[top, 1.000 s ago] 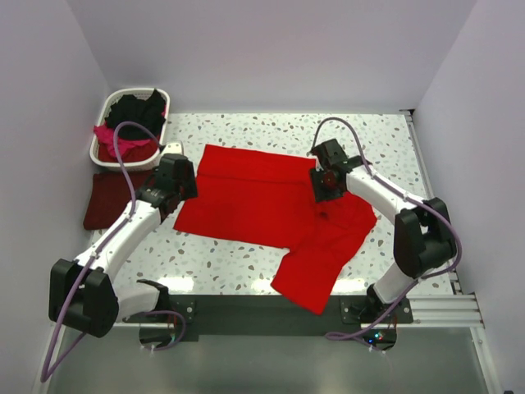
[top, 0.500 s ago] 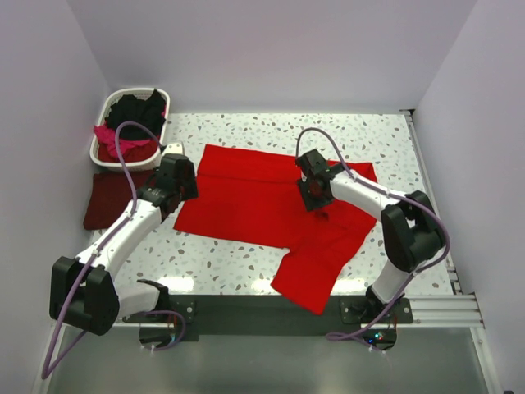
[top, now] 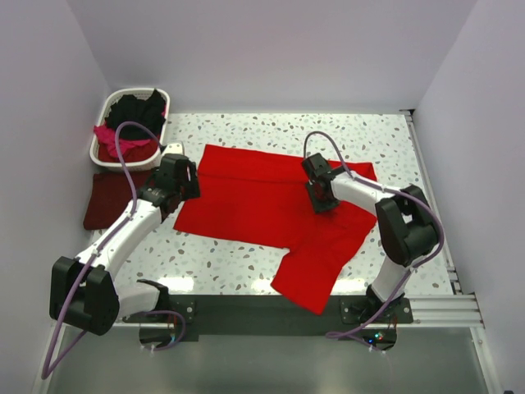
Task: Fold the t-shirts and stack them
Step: Fold the tshirt
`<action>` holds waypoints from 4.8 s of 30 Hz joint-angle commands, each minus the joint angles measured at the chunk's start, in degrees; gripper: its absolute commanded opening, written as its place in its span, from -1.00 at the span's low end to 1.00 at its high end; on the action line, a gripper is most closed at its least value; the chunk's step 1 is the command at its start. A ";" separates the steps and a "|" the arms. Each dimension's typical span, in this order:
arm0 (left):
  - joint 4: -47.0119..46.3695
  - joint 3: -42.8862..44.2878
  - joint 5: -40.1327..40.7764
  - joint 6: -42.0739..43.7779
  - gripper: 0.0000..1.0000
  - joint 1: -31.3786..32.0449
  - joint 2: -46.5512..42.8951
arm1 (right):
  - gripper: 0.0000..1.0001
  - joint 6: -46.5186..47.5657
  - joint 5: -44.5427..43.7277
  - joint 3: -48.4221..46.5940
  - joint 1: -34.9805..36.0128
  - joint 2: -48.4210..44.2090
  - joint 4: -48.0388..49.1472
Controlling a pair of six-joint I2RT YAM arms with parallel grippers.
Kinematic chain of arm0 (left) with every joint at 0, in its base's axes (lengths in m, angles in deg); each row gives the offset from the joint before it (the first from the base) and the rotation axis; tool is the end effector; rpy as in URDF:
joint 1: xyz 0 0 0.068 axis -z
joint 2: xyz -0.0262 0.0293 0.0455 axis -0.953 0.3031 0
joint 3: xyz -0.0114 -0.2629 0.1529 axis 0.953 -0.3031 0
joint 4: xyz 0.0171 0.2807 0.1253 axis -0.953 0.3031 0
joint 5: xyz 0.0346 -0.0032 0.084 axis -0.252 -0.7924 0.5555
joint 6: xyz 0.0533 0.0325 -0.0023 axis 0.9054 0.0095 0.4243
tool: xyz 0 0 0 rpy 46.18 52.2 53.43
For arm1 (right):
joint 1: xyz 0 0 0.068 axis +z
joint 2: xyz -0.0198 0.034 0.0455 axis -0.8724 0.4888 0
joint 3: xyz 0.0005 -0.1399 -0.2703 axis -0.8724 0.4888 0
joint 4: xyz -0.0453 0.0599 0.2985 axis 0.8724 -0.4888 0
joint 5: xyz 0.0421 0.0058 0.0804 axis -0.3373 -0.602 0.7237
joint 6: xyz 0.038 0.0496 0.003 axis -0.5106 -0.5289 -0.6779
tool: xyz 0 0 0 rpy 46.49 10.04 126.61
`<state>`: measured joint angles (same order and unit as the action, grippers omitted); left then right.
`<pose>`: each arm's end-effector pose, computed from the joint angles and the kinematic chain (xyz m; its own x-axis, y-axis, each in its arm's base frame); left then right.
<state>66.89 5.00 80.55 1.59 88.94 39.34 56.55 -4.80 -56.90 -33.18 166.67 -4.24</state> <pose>0.2924 -0.0693 0.2588 -0.6384 -0.1637 -0.7521 -0.2274 0.9736 -0.0189 0.3492 0.1678 0.1623 -0.8844 -0.2799 -0.3734 -0.2210 0.9560 -0.1931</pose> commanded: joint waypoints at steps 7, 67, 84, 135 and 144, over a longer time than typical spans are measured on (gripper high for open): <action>-1.64 -0.08 0.39 1.13 0.53 -0.32 -0.17 | -0.59 -0.65 1.33 1.54 -1.89 -0.38 3.33; -16.67 15.20 -24.67 -14.95 0.45 25.43 26.00 | -0.42 -19.11 31.13 22.90 -33.44 -22.18 11.41; -16.32 28.48 -23.25 -14.60 0.35 31.32 42.28 | -0.51 -20.17 35.70 27.12 -34.05 -17.52 18.27; -15.70 33.14 -24.05 -16.54 -0.33 34.40 49.49 | -0.58 -16.47 34.65 24.13 -34.05 -23.76 8.69; -15.71 33.23 -24.13 -16.62 -0.33 34.40 49.49 | -0.54 -17.44 34.82 26.06 -34.05 -21.21 12.29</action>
<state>52.33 36.06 56.55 -14.13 122.84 88.65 39.28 29.91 -31.13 -67.17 144.77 5.47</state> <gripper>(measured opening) 0.337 0.230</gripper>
